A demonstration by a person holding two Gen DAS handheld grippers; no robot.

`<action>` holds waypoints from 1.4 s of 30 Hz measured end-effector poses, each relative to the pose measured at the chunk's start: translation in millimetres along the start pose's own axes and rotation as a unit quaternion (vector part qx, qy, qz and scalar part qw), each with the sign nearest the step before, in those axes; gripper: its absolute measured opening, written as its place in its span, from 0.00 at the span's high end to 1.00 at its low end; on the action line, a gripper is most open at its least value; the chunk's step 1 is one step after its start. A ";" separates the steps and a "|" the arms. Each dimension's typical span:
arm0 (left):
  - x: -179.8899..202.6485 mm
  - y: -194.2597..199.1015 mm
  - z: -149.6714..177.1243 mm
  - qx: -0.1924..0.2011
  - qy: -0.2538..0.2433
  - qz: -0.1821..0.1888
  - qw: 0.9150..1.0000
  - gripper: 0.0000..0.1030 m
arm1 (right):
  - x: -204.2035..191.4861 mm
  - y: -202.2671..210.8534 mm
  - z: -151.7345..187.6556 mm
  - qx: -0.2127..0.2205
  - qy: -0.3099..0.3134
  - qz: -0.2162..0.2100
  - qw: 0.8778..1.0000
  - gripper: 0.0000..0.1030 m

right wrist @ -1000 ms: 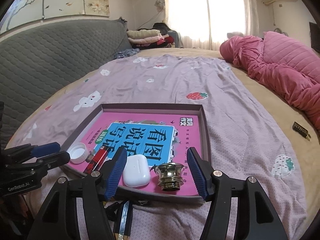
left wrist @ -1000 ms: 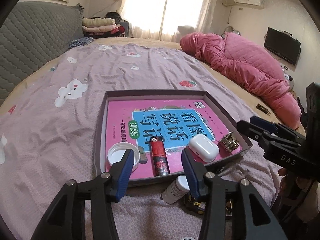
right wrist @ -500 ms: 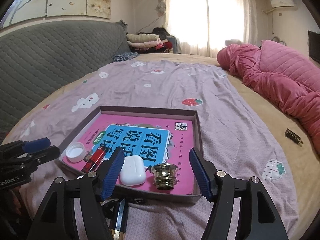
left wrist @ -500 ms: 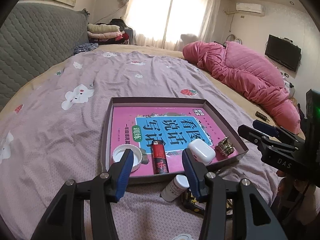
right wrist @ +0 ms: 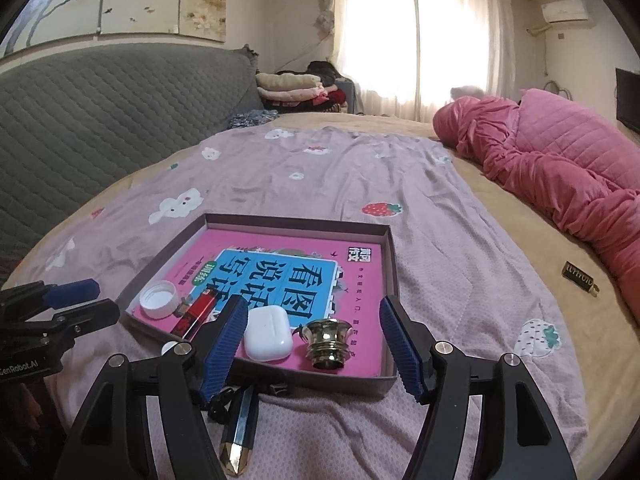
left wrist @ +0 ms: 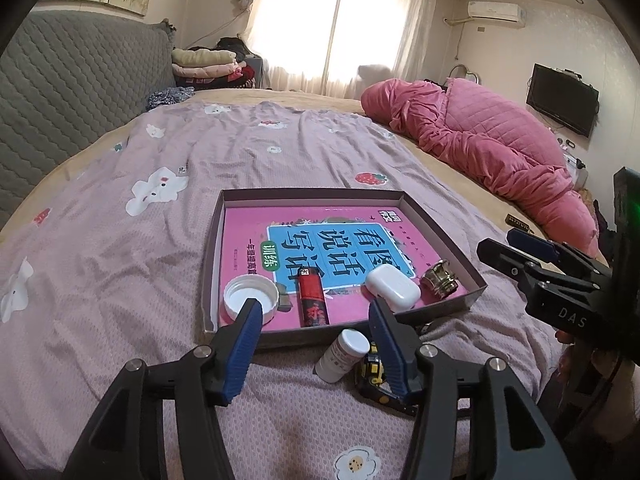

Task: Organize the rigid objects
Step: 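Withdraw both open tools from the tray toward the pill bottle and tape measure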

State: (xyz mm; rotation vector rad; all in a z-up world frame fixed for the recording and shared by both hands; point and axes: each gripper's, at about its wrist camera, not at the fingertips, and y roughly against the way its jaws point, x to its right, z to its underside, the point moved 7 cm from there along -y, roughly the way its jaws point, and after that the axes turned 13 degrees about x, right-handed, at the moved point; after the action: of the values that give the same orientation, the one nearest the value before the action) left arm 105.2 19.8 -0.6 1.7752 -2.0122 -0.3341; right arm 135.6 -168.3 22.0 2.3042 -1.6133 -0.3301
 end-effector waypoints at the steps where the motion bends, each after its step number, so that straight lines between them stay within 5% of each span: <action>1: 0.0 0.3 0.0 0.000 0.000 0.000 1.000 0.46 | 0.2 1.9 0.0 0.000 0.000 0.000 1.000 0.32; 42: 32.5 15.4 35.3 -0.064 -0.035 0.026 0.997 0.46 | -14.9 28.6 33.4 -0.043 0.011 -0.034 0.998 0.29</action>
State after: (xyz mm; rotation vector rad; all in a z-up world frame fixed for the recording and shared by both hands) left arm 72.3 -13.5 -19.4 1.6515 -2.0322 -0.5049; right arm 93.7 -167.3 2.0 2.2924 -1.4828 -0.3808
